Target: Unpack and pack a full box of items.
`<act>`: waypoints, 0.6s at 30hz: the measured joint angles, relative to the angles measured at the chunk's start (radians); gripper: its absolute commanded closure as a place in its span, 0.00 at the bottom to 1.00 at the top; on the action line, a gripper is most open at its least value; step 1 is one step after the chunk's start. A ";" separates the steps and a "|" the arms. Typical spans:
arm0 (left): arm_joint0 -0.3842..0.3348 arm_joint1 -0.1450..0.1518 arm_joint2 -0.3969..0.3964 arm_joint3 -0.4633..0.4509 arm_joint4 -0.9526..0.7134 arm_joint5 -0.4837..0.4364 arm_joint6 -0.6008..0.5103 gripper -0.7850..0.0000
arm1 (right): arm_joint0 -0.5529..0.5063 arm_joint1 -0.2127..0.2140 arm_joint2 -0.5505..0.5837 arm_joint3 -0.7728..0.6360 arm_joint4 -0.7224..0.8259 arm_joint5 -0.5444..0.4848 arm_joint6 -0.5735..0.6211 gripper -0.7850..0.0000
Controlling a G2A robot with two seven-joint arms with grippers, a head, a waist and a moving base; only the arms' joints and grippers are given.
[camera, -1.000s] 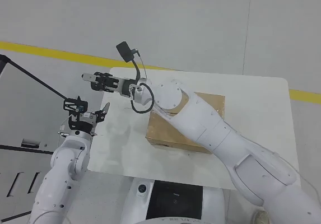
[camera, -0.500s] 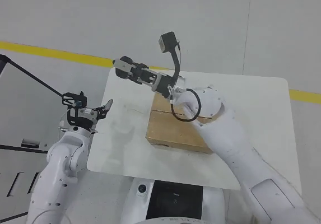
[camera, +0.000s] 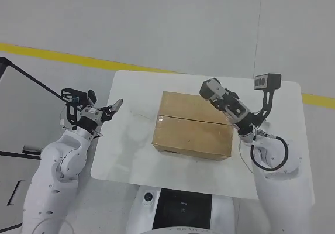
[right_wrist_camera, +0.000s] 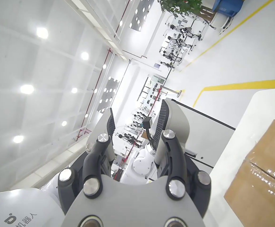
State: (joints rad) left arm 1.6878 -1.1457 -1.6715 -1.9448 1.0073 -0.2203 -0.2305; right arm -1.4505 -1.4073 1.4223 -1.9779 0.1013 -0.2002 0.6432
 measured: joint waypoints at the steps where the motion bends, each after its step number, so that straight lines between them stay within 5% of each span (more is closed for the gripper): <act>1: 0.000 0.000 0.000 0.000 0.000 0.000 0.000 0.00 | 0.001 0.000 0.000 0.000 0.000 0.000 0.000 0.53; 5: 0.000 0.000 0.000 0.000 0.000 0.000 0.000 0.00 | 0.001 0.000 0.000 0.001 0.000 0.000 0.000 0.53; 6: 0.000 0.000 0.000 0.000 0.000 0.000 0.000 0.00 | 0.001 0.000 0.000 0.001 0.000 0.000 0.000 0.00; 12: 0.000 0.000 0.000 0.000 0.000 0.000 0.000 0.00 | 0.020 0.005 -0.002 -0.014 -0.016 0.003 0.008 0.00; 18: 0.000 0.000 0.000 0.000 0.000 0.000 0.000 0.00 | -0.019 0.023 0.154 0.012 0.110 0.004 0.022 0.00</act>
State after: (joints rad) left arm 1.6878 -1.1457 -1.6715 -1.9448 1.0071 -0.2203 -0.2306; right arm -1.4697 -1.3840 1.5760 -1.9657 0.2113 -0.1960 0.6656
